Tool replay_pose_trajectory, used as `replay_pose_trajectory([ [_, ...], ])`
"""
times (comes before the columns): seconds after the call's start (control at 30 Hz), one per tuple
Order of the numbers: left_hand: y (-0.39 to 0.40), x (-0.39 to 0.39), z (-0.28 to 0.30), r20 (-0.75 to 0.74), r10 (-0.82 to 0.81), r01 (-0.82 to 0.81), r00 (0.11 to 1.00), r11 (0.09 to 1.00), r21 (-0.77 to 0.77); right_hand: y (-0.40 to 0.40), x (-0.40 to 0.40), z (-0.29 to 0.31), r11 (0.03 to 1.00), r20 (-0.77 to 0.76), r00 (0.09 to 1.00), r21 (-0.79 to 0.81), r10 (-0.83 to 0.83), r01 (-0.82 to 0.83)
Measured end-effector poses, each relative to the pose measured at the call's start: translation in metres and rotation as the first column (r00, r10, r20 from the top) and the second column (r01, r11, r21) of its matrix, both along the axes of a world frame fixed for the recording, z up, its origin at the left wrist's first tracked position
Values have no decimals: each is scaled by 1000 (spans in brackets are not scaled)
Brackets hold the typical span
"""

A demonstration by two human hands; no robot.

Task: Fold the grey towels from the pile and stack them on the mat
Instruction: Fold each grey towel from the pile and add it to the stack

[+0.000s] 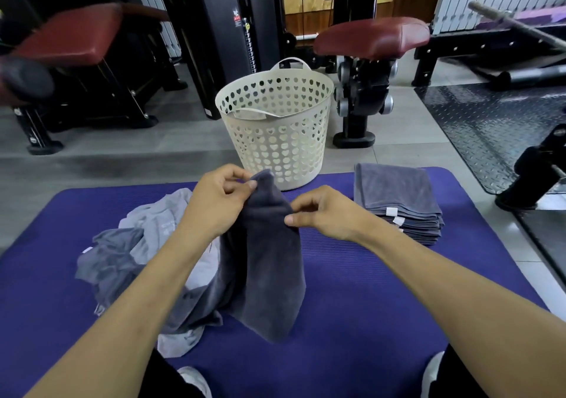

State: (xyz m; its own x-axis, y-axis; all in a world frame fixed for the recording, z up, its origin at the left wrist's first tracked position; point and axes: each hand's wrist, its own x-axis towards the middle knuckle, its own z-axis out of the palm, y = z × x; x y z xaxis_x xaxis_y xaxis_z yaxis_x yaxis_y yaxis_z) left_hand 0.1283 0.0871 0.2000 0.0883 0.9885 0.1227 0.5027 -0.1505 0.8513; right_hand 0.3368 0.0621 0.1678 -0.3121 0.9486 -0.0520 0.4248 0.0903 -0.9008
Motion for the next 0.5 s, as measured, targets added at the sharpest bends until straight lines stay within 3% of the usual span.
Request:
replay_pose_trajectory([
  [0.07,4,-6,-5,-297,118,-79,947,987,140,0,-1,4,997,-83,994,13,-72,73],
  [0.1,4,-5,-5,-333,131,-77,934,983,169,0,-2,6,992,-120,986,34,-118,123],
  [0.2,2,5,-8,-249,14,34,968,982,186,3,-5,9,966,-165,966,136,-198,222],
  [0.37,-10,15,-1,38,-186,182,982,980,78,5,0,19,970,-155,977,169,-147,173],
  [0.43,-12,12,-1,19,-234,232,972,970,66,4,3,23,978,-157,981,155,-118,142],
  [0.5,-14,11,-3,-131,-219,234,967,967,106,2,3,24,983,-132,988,155,-77,97],
])
